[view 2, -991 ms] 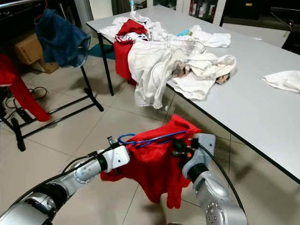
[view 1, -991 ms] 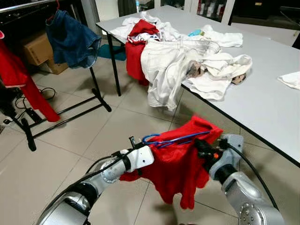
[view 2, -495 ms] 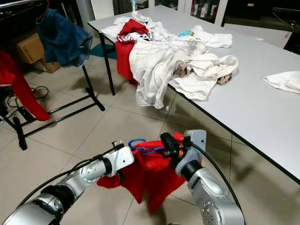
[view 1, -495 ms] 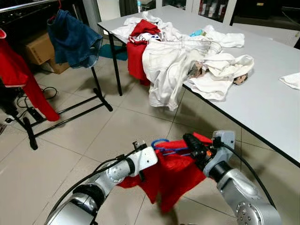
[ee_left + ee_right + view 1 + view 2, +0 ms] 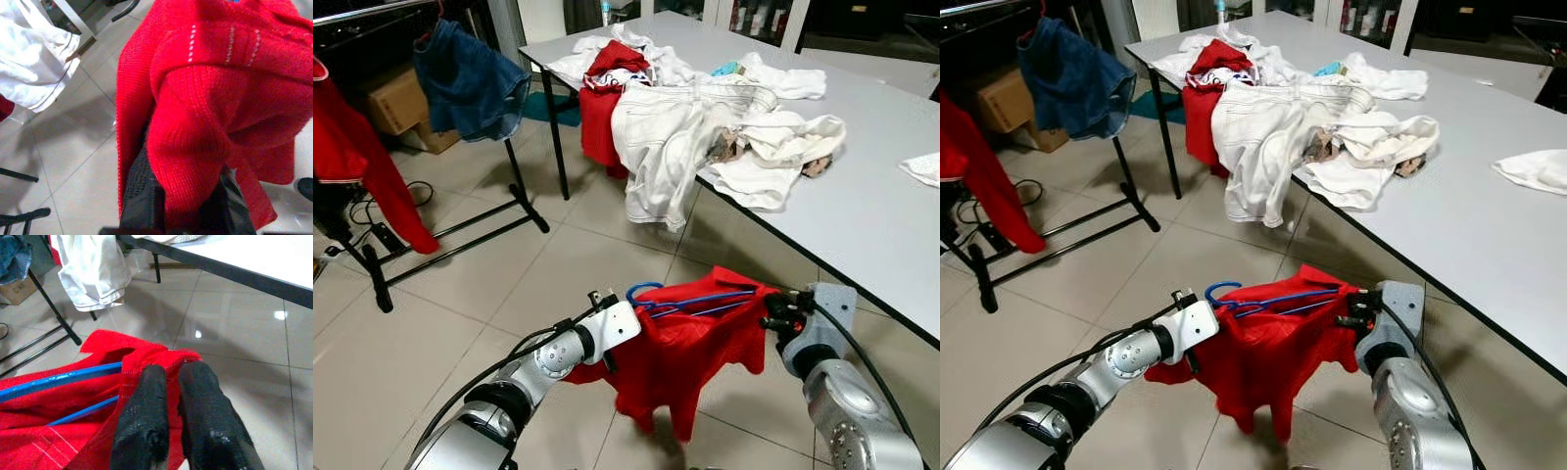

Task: Hang hanger

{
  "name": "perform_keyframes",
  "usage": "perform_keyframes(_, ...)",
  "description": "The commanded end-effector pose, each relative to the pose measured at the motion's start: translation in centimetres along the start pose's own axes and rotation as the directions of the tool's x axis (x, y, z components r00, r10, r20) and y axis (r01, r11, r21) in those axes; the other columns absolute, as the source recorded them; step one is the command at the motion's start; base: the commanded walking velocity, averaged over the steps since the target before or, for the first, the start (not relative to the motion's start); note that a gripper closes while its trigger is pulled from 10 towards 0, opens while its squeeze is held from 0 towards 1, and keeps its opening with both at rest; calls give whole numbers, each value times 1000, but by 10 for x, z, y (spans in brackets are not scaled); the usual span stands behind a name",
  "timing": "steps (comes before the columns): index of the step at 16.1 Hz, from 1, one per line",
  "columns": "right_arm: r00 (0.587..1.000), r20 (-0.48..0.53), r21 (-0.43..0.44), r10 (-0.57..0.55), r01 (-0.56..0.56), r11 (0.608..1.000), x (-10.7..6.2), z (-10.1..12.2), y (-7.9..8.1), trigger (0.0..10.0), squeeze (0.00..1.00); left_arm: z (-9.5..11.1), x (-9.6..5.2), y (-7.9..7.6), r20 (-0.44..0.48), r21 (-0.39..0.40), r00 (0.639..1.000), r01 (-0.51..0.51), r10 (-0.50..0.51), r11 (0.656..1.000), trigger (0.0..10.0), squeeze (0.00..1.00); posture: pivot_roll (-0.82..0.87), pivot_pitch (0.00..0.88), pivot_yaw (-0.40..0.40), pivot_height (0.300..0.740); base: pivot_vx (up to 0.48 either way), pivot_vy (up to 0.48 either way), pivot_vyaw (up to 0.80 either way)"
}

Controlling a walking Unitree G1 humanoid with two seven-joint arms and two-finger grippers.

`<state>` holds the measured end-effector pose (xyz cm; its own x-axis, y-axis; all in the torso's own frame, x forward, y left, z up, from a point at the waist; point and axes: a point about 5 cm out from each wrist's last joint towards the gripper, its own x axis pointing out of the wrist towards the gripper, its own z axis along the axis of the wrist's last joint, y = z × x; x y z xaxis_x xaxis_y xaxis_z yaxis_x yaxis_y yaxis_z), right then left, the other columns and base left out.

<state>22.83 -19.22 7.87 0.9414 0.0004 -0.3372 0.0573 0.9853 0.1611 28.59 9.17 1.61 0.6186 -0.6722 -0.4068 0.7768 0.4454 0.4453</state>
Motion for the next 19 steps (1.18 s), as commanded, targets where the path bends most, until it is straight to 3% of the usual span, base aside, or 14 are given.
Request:
perform_keyframes(1, 999, 36, -5, -9, 9, 1000, -2, 11, 3, 10000, 1000, 9, 1, 14, 41, 4, 998, -53, 53, 999, 10000, 0, -183, 0, 67, 740, 0, 0, 0)
perform_keyframes(8, 999, 16, -6, 38, -38, 999, -9, 15, 14, 10000, 1000, 8, 1, 13, 38, 4, 997, -62, 61, 998, 10000, 0, -189, 0, 67, 740, 0, 0, 0)
perform_keyframes(12, 995, -44, -31, 84, -86, 996, -13, 10, 20, 10000, 1000, 8, 1, 12, 37, 8, 998, -57, 57, 998, 10000, 0, -196, 0, 69, 740, 0, 0, 0)
perform_keyframes(14, 991, -100, -52, 93, -99, 994, -13, 1, 24, 10000, 0, 8, 1, 12, 39, 11, 998, -56, 56, 998, 10000, 0, -194, 0, 67, 740, 0, 0, 0)
perform_keyframes(19, 988, -124, -33, 93, -97, 995, -2, -3, 30, 10000, 0, 8, 1, 11, 37, 16, 998, -57, 56, 998, 10000, 0, -184, 0, 63, 740, 0, 0, 0)
